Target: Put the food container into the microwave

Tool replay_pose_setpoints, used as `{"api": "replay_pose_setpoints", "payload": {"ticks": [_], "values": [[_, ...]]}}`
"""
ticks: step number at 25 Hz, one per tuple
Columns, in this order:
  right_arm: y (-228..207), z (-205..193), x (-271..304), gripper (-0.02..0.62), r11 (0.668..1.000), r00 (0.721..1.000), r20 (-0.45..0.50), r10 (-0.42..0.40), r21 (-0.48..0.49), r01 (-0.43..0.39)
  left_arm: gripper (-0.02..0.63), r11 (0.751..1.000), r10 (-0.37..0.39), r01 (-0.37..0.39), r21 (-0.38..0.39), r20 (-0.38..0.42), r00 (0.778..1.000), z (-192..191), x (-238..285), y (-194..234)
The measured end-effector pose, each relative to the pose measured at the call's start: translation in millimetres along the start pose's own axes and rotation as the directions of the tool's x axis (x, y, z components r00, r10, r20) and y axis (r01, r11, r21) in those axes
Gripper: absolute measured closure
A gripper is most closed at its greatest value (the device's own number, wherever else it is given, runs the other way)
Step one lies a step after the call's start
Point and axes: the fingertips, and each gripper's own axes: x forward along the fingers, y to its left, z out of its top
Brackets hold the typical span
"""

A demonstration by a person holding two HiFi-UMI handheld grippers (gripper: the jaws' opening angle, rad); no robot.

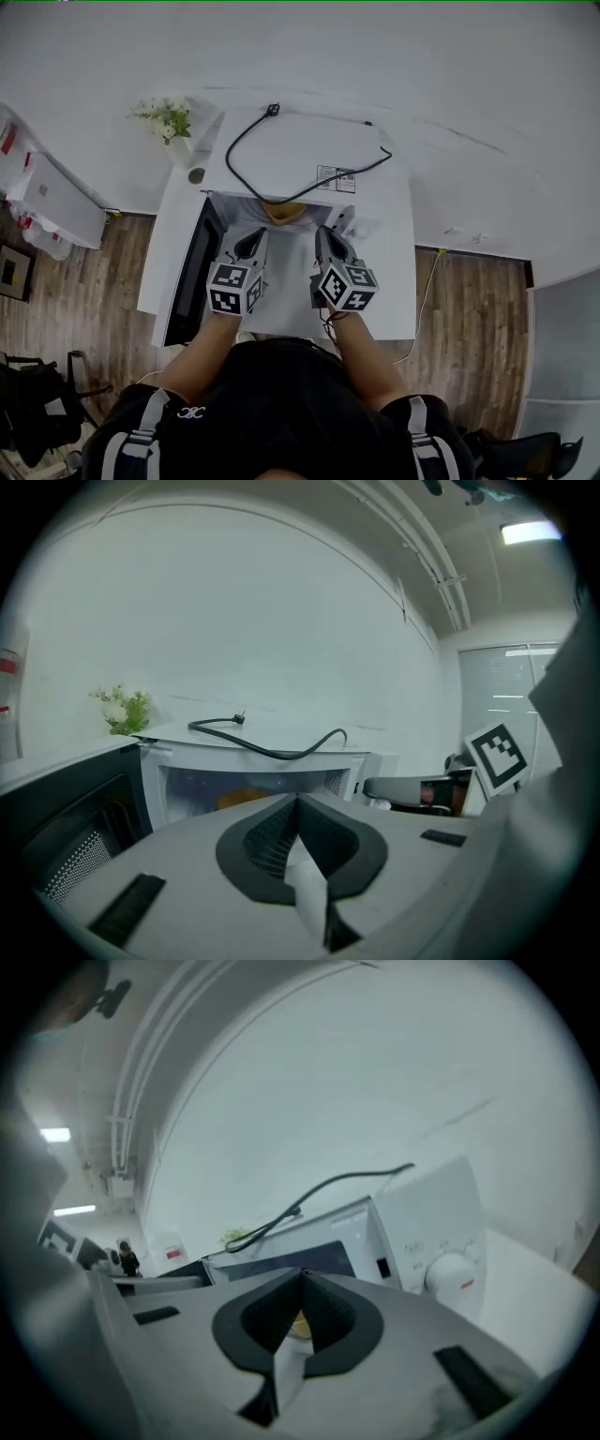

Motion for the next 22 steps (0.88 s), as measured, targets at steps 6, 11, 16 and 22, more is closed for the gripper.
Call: {"api": "replay_pose_setpoints", "payload": {"ticks": [6, 11, 16, 22], "values": [[22.7, 40.5, -43.3, 0.598, 0.96, 0.992, 0.126, 0.03, -0.28, 0.006, 0.604, 0.999, -0.04, 0.04, 0.013, 0.002, 0.999, -0.3, 11.7, -15.4], [6.0, 44.9, -61.3, 0.6, 0.956, 0.985, 0.164, -0.052, -0.278, 0.096, 0.604, 0.997, -0.07, 0.07, 0.025, 0.016, 0.997, 2.6, 16.8, -24.9], [-5.9, 35.5, -64.0, 0.6, 0.964, 0.984, 0.153, -0.088, -0.235, 0.123, 0.604, 0.996, -0.087, 0.087, 0.031, 0.002, 0.996, -0.4, 19.9, -29.0], [-3.5, 34.8, -63.5, 0.6, 0.969, 0.984, 0.157, -0.084, -0.217, 0.117, 0.604, 0.995, -0.092, 0.093, 0.038, -0.013, 0.996, -4.2, 22.9, -30.4]]}}
